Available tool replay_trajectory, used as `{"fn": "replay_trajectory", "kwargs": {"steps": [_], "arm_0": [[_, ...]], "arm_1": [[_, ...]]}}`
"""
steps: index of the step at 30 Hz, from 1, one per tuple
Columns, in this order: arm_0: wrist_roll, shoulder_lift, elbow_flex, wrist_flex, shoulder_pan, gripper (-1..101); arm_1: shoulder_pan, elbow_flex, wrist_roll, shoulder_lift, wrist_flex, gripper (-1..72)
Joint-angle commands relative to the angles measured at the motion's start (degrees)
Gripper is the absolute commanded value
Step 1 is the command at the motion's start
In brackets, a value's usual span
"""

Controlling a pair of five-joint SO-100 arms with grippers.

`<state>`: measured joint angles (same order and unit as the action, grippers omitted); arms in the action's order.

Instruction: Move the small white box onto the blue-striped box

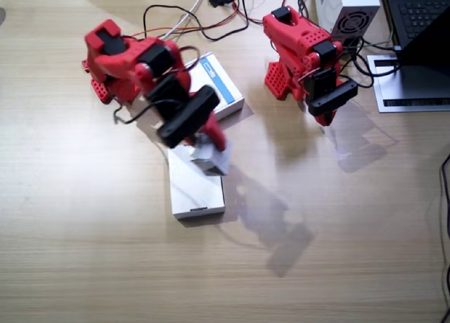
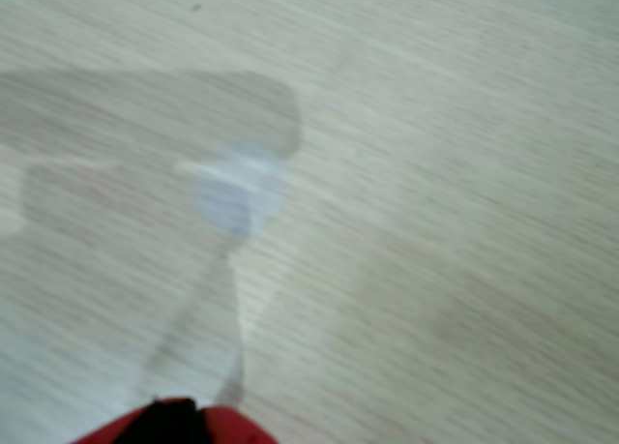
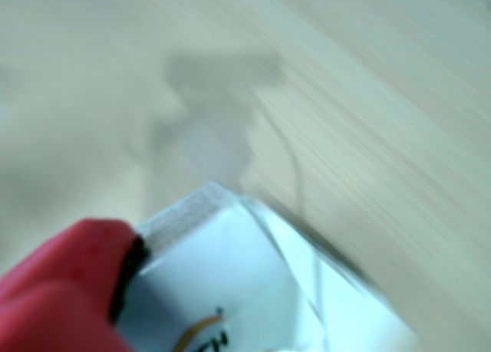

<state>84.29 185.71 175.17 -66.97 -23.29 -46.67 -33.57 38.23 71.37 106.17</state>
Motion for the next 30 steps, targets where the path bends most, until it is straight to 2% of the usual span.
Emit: {"fn": "replay_trajectory", "kwargs": {"steps": [1,3,8,11,18,24,26,28,29,30], "arm_0": [[-1.23,0.88,-1.05,-0.97,0.70,0],[-1.32,0.88,-1.05,-0.88,0.79,0],[-2.02,0.88,-1.05,-0.62,1.14,0],[-2.02,0.88,-1.05,-0.62,1.14,0],[-1.14,0.88,-1.05,-0.97,0.79,0],[-2.29,1.49,-1.05,-1.14,1.05,0],[-7.12,1.49,-1.05,0.18,3.87,0],[-15.38,1.41,-5.71,-1.05,10.02,0],[-19.86,1.32,-10.63,-3.60,14.06,0],[-23.91,1.32,-16.26,-6.24,18.81,0]], "arm_1": [[4.75,-12.13,4.48,8.09,1.32,20.4],[4.83,-16.35,5.89,8.26,1.32,20.6],[-0.88,-21.45,7.12,5.45,1.32,21.3],[-3.25,-18.90,6.68,2.72,1.23,22.8],[-2.99,-8.35,5.36,-1.58,1.14,27.5],[2.11,-2.90,5.71,0.44,1.23,29.1],[5.36,-5.63,5.01,4.83,1.23,29.0],[11.69,-9.05,4.83,10.81,1.23,28.7],[16.26,-9.84,4.39,13.36,1.23,22.9],[21.62,-11.25,3.96,16.26,1.23,7.7]]}}
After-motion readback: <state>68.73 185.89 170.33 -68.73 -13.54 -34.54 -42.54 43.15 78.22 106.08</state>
